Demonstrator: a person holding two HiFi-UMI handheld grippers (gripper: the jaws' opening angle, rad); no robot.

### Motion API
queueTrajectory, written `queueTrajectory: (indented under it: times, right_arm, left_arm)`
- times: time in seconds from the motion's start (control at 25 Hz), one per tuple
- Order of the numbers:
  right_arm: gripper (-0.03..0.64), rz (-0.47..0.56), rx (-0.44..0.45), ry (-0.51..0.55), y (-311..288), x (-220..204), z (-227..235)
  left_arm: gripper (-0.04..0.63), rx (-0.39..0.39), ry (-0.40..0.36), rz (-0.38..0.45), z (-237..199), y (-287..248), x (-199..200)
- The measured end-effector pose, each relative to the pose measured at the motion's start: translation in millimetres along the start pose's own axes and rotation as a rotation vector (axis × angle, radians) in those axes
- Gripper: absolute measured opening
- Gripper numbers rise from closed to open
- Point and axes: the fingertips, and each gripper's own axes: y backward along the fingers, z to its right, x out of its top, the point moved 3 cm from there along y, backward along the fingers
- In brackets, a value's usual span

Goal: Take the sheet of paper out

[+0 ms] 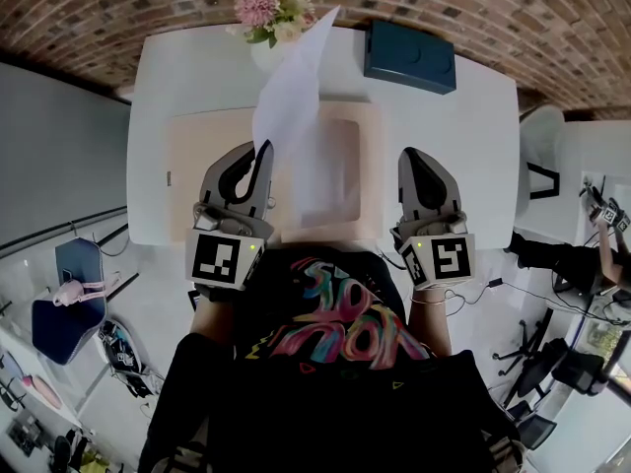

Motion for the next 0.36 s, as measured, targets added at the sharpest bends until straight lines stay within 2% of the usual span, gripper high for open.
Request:
queueTrajectory:
  times: [0.36]
  right_arm:
    - [0.015, 0.003, 0.012, 0.004, -6.5, 0.8, -1.4]
  left_arm:
    - [0.023, 0.002, -0.005, -0.001, -4.4, -2.4, -1.5]
